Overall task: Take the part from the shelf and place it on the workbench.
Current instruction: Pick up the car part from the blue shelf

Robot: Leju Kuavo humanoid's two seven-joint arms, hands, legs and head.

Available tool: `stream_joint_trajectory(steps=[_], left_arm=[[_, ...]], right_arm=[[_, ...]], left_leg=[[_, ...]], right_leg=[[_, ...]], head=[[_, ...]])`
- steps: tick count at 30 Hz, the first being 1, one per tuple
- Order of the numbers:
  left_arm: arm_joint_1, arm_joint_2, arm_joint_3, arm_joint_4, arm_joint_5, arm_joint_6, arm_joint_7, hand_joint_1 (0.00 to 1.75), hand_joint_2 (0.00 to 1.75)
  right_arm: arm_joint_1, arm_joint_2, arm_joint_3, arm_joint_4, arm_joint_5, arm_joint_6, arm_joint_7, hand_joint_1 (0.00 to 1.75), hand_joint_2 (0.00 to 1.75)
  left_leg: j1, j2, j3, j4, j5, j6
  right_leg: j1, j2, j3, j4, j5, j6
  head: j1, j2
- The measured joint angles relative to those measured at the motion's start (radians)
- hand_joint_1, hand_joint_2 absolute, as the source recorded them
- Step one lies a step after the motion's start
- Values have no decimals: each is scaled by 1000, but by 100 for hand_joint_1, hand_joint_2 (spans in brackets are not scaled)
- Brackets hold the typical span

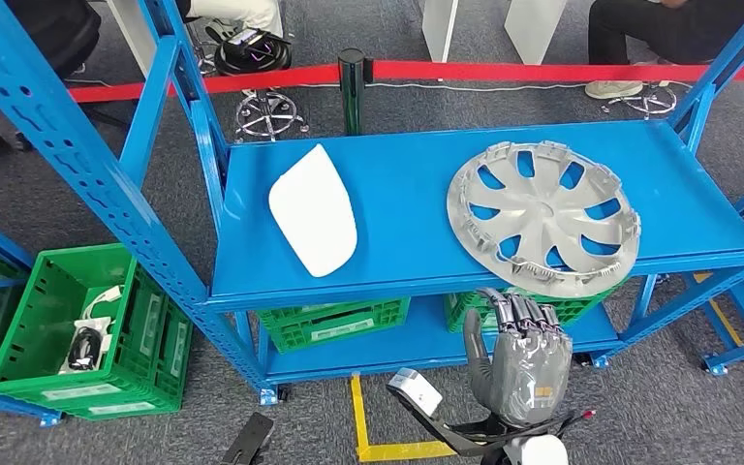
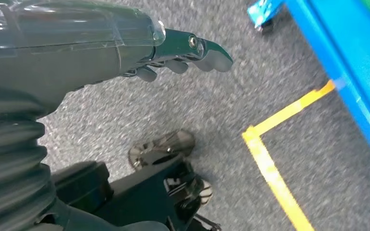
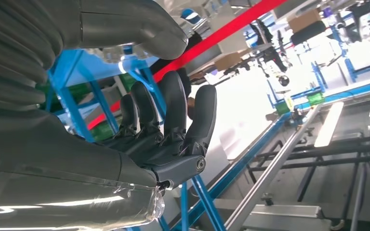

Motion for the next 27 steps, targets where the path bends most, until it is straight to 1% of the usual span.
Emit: stream_joint_trajectory(steps=[1, 2, 3, 5, 7, 8, 12, 21, 27], left_arm=[[-1, -2, 0, 0, 0, 2, -1, 0, 175], [-1, -4, 0, -1, 1, 3, -1, 0, 175], [-1, -7, 0, -2, 1, 4, -1, 0, 175], [-1, -9, 0, -4, 1, 4, 1, 0, 175], [-1, -10, 0, -4, 1, 3, 2, 0, 175], [-2, -10, 0, -4, 1, 3, 2, 0, 175], [-2, -8, 0, -3, 1, 4, 2, 0, 175], [-2, -8, -7, -4, -8, -6, 6, 0, 175], [-2, -9, -7, -4, -8, -6, -14, 0, 175]], right_arm=[[1, 0, 0, 1, -1, 0, -5, 175, 175], [2, 0, 0, 2, -2, 0, -9, 175, 175], [3, 0, 0, 3, -2, 0, -13, 175, 175], [4, 1, -1, 5, -4, 0, -18, 175, 175], [5, 1, -1, 6, -5, 0, -20, 175, 175], [5, 1, -1, 7, -5, 0, -20, 175, 175], [5, 1, -1, 9, -7, 0, -21, 175, 175], [6, 1, -1, 20, -13, 0, -36, 175, 175], [6, 2, -2, 29, -21, 0, -50, 175, 175]], left_leg=[[-1, -2, 7, -1, -6, -2], [-1, -3, 10, -2, -10, -5], [-2, -5, 9, -1, -14, -8], [-2, -5, 8, 1, -18, -10], [-2, -4, 9, 0, -20, -11], [-2, -4, 11, -2, -21, -11], [-1, -5, 13, -8, -22, -13], [-2, -5, 14, -11, -20, -16], [-2, -5, 16, -11, -20, -16]], right_leg=[[5, 0, 18, -58, 36, -11], [11, 0, 33, -101, 54, -20], [13, 0, 42, -126, 55, -25], [13, 1, 51, -143, 44, -13], [12, 2, 53, -147, 38, -2], [12, 2, 54, -146, 36, -5], [12, 2, 54, -147, 33, -9], [11, 2, 55, -147, 34, -10], [11, 2, 57, -148, 34, -10]], head=[[0, 0], [1, 0], [1, 0], [2, 0], [1, 0], [0, 0], [0, 0], [0, 0], [0, 0]])
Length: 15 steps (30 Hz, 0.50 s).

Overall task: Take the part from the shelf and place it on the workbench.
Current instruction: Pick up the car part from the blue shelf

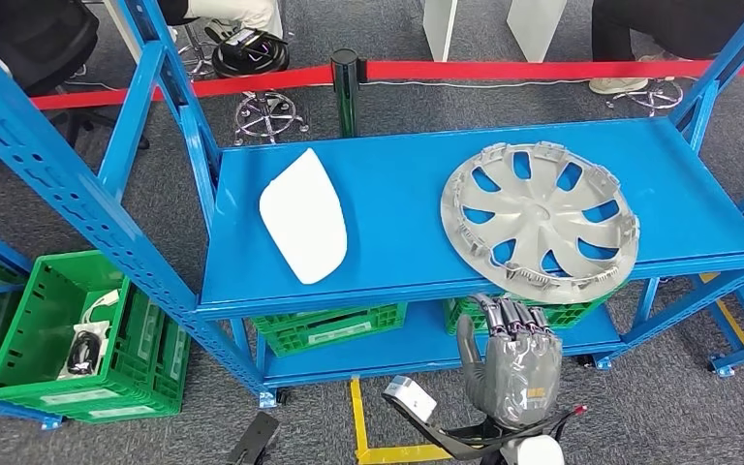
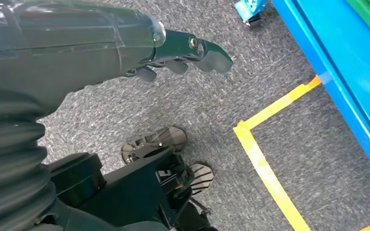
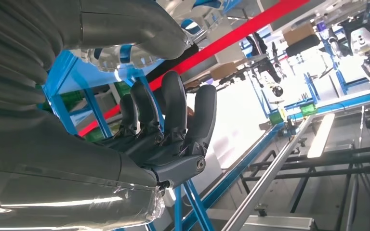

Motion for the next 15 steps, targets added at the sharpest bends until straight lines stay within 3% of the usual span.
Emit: stream_joint_trajectory(steps=[3, 7, 9, 13, 15], left_arm=[[0, 0, 0, 0, -2, 6, -11, 0, 175], [0, 0, -1, 0, -20, 10, -27, 0, 175], [0, 0, -2, 0, -27, 14, -29, 0, 175], [0, 0, -8, 0, -19, 23, -38, 0, 0], [0, 0, -8, 0, -9, 27, -41, 0, 0]], right_arm=[[1, 0, -1, 4, -2, 0, -4, 175, 175], [6, 4, -2, 9, -10, 0, -18, 0, 175], [9, 6, -2, 10, -11, 0, -25, 0, 175], [13, 12, -4, 14, -10, 0, -32, 0, 175], [16, 14, -8, 15, -9, 0, -32, 0, 175]], left_leg=[[0, 0, 1, 0, 0, 0], [-1, 0, 1, 0, 0, 0], [-1, 0, 1, 0, 0, 0], [-2, 0, 1, 0, 0, 0], [-2, 0, 1, 0, 0, 0]], right_leg=[[0, 0, 1, -1, 0, 0], [-1, 0, 1, -1, 0, 0], [-1, 0, 1, -1, 0, 0], [-2, 0, 2, -2, 0, 0], [-2, 0, 2, -2, 0, 0]], head=[[0, 0], [0, 0], [0, 0], [0, 0], [0, 0]])
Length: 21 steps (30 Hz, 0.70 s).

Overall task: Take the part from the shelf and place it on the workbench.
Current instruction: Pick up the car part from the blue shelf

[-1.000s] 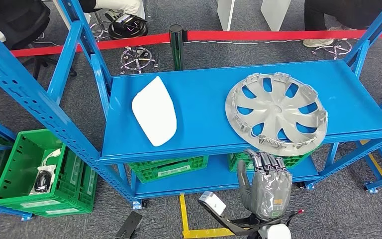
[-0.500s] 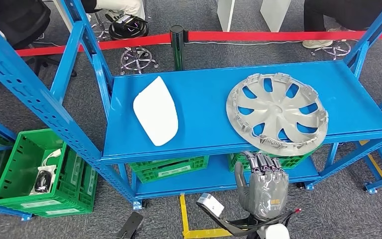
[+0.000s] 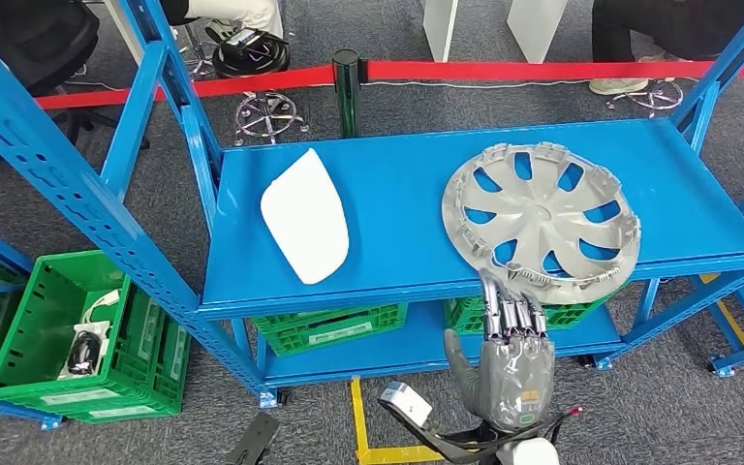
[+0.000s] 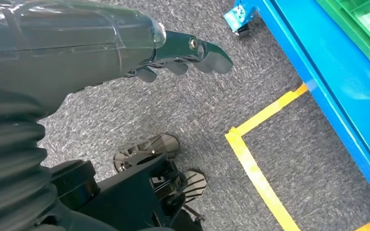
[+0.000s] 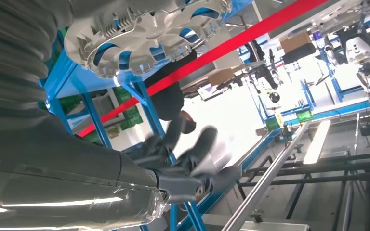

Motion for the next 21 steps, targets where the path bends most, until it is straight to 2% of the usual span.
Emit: stream_joint_trajectory(steps=[5, 8, 12, 21], left_arm=[[0, 0, 0, 0, 9, 2, 6, 0, 0], [0, 0, 0, 0, 8, 4, 14, 0, 0], [0, 1, 0, 0, 6, 6, 22, 0, 0], [0, 2, 0, 0, 4, 7, 23, 0, 0]], right_arm=[[6, 2, -13, 0, 15, 0, 17, 0, 175], [5, -5, -18, 0, 39, 0, 91, 0, 175], [-4, -41, -30, 9, 45, 0, 175, 0, 175], [-9, -84, -44, 27, 45, 0, 184, 0, 175]], left_leg=[[0, 0, 0, 0, 0, 0], [0, 0, 0, 0, 0, 0], [-1, 0, 0, 0, 0, 0], [-1, 0, 1, 0, 0, 0]], right_leg=[[0, 0, 0, 0, 0, 0], [0, 0, 0, 0, 0, 0], [-1, 0, 1, 0, 0, 0], [-1, 0, 1, 0, 0, 0]], head=[[0, 0], [0, 0], [0, 0], [0, 0]])
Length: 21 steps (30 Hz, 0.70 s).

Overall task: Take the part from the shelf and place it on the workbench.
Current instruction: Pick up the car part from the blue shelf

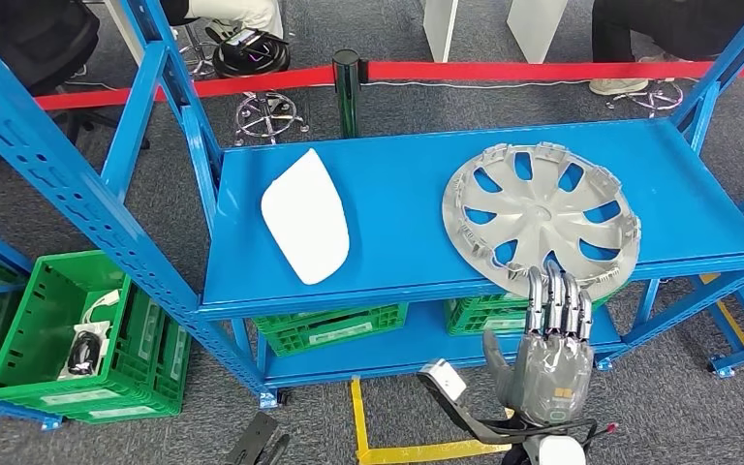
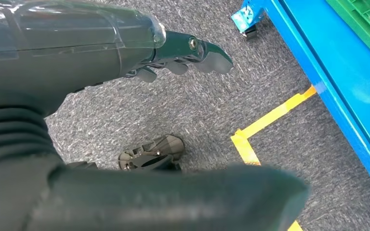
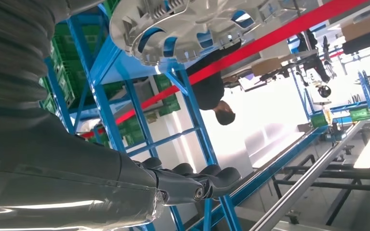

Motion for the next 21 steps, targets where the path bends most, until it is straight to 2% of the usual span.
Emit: stream_joint_trajectory(steps=[6, 12, 21], left_arm=[[0, 0, 0, 0, -3, 0, 2, 0, 0], [0, 0, 0, 0, -15, -6, 12, 0, 0], [-1, 1, 0, 0, -19, -12, 16, 0, 0]], right_arm=[[-2, -14, -4, 6, -22, 0, 4, 0, 175], [-34, -77, -66, 61, -190, 0, -33, 0, 175], [-53, -124, -113, 109, -220, 3, -28, 0, 175]], left_leg=[[0, 0, 0, 0, 0, 0], [-1, -1, 1, 0, 0, 0], [-1, -3, 2, 0, 0, 0]], right_leg=[[0, 0, 0, 0, 0, 0], [0, 0, 2, 0, 0, 0], [0, 0, 2, -1, 0, 0]], head=[[0, 0], [0, 0], [0, 0]])
